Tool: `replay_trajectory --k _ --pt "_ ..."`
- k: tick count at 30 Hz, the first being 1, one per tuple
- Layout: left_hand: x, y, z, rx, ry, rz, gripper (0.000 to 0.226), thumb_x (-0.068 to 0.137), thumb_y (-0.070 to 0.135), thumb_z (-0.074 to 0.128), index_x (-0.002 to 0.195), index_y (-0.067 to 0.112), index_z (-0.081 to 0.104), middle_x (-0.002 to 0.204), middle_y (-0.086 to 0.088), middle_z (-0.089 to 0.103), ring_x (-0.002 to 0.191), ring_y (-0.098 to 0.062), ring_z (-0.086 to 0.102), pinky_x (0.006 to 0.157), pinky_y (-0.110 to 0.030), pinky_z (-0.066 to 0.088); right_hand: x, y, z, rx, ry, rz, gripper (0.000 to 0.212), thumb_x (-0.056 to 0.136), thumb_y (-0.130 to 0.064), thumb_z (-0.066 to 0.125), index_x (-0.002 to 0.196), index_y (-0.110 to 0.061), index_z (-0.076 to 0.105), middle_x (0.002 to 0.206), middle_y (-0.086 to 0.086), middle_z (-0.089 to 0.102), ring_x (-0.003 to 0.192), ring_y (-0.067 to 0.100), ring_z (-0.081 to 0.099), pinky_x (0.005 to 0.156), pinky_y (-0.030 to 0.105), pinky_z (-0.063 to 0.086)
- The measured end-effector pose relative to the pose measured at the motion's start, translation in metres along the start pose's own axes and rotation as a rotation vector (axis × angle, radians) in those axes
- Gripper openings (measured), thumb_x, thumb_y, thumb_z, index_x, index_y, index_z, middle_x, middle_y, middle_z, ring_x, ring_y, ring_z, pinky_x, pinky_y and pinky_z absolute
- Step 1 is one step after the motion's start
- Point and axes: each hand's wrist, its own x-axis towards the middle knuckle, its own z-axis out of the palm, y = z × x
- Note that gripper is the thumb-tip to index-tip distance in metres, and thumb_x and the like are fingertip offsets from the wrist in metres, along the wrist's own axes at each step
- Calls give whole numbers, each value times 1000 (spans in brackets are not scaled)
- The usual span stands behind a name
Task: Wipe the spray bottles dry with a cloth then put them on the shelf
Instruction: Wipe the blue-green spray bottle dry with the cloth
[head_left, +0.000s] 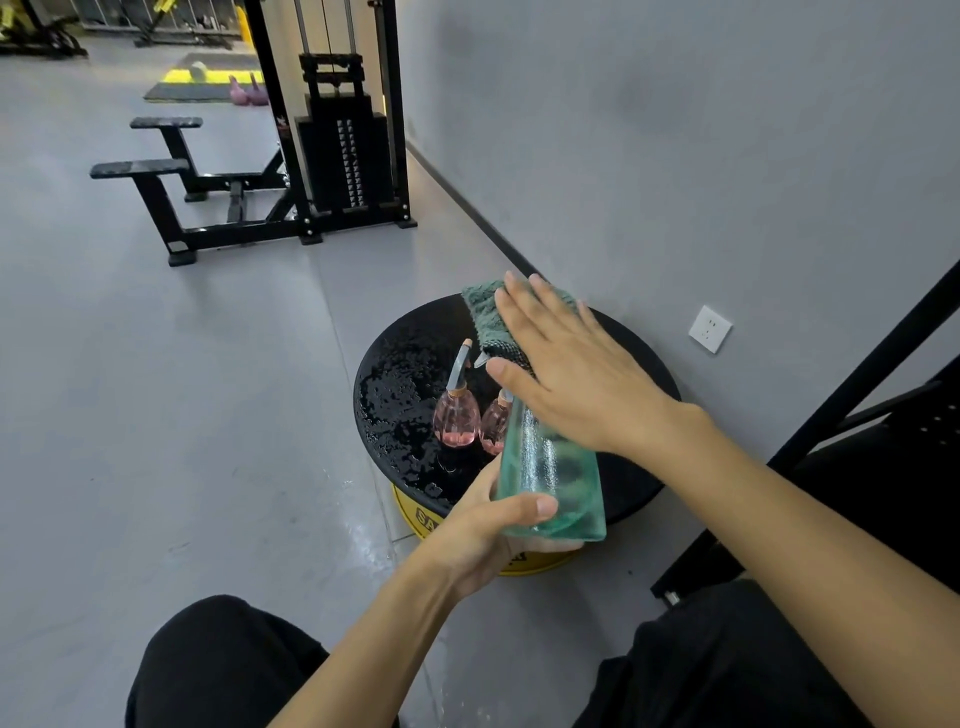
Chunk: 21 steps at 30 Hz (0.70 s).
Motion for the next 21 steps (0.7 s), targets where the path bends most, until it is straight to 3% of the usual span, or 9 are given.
replay_trajectory --k 4,8,13,16,21 --pt "-2 -1 -4 -17 23 1 68 57 23 72 122 16 52 107 -4 70 98 -24 68 77 -40 57 -14 -11 5 -47 -13 -66 68 98 -55 13 153 -20 -7 158 -6 -20 144 9 -22 117 37 -12" --pt "-1 -3 -4 -1 22 -15 73 57 23 73 126 15 49 106 -3 71 97 -24 69 75 -37 57 -7 -7 5 -4 -32 -15 69 98 -56 14 152 -20 -9 158 -7 -20 144 9 -21 119 41 -8" --pt "3 -4 -2 -34 33 -22 85 55 23 78 133 9 46 113 -12 68 100 -29 68 74 -38 58 12 -7 7 27 16 46 69 98 -56 16 153 -19 -7 160 -4 -16 146 11 -18 120 42 -6" --pt "2 -2 -7 -60 42 -7 101 50 34 90 135 6 44 124 -24 60 107 -35 64 77 -42 57 6 -8 9 56 5 32 69 99 -55 17 153 -19 -5 160 -4 -15 146 11 -17 120 41 -7" --pt "0 -4 -11 -92 31 -20 105 48 39 92 135 6 44 125 -25 59 106 -34 64 76 -40 57 -10 -5 12 52 -22 8 68 97 -56 15 153 -21 -2 159 -7 -14 145 8 -17 120 38 -4"
